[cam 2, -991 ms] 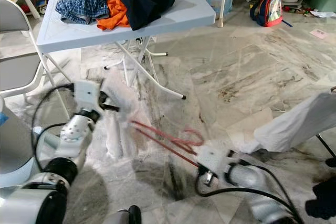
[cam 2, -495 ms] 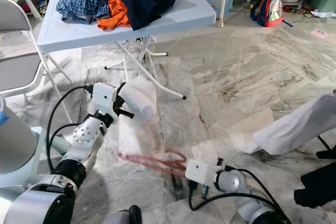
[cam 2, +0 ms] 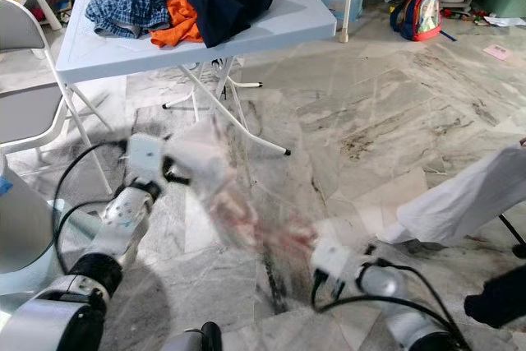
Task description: Hang hanger
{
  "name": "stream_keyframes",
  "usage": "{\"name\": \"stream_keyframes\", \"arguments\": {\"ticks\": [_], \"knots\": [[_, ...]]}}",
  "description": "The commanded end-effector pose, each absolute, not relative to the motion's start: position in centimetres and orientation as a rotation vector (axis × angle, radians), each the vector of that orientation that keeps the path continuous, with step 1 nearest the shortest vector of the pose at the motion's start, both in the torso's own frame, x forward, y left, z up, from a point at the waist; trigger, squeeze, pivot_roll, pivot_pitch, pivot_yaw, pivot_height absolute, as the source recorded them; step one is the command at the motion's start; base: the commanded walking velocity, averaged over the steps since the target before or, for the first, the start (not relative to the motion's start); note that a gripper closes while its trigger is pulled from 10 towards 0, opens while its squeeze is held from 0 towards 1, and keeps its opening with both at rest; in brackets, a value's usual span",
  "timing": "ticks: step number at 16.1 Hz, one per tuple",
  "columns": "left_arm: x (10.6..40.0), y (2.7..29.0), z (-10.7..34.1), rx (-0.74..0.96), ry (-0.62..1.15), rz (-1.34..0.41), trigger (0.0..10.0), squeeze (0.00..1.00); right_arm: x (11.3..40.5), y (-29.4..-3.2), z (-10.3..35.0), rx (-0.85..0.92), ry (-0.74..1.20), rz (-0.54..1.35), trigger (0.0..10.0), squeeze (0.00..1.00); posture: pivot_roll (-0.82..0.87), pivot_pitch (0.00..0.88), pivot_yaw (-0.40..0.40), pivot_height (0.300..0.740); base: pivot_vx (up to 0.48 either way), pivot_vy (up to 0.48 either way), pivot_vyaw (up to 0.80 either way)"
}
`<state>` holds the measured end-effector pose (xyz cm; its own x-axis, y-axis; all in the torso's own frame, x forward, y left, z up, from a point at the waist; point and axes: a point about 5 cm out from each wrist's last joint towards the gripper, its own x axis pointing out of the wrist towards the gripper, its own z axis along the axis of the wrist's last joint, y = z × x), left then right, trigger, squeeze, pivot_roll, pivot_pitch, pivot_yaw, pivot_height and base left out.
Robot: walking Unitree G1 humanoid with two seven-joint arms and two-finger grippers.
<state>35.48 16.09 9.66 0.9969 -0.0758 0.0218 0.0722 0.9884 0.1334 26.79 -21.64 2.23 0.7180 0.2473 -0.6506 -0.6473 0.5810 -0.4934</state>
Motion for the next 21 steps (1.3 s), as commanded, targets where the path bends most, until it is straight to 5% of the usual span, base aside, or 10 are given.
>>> {"name": "stream_keyframes", "arguments": {"ticks": [1,4,5,6,8,15,21], "knots": [[35.0,17.3,8.6,0.122,0.02,-0.005,0.0,0.0,26.7,-22.2,2.2,-0.707,0.546,0.471,0.0,0.0,-0.04,0.129,0.045,0.74,0.0,0.0,0.0],[34.0,18.6,7.3,0.136,0.064,0.11,0.0,0.0,27.6,-22.2,4.0,-0.4,0.383,0.241,0.0,0.0,-0.03,0.082,0.047,0.74,0.0,0.0,0.0],[33.7,18.7,6.8,0.135,0.093,0.133,4.2,0.0,28.1,-21.6,4.9,-0.27,0.313,0.179,0.0,0.0,-0.03,0.069,0.05,0.74,0.0,0.0,0.0],[33.5,18.7,6.6,0.131,0.099,0.123,7.3,0.0,28.5,-20.9,5.9,-0.165,0.239,0.123,9.6,0.0,-0.02,0.058,0.051,0.74,0.0,0.0,0.0],[33.2,17.8,6.9,0.175,0.057,0.025,10.0,0.0,29.3,-19.3,6.9,-0.029,0.175,0.059,10.0,0.0,-0.01,0.013,0.059,0.74,0.0,0.0,0.0],[32.7,16.2,7.4,0.242,0.028,-0.202,10.0,0.0,29.2,-19.2,9.0,-0.029,0.134,0.016,10.0,0.0,0.01,0.0,0.06,0.74,0.0,0.0,0.0],[31.1,16.3,6.6,0.09,0.031,-0.068,10.0,0.0,27.4,-19.4,8.4,-0.002,0.089,-0.174,10.0,0.0,0.02,0.0,0.053,0.74,0.0,0.0,0.0]]}}
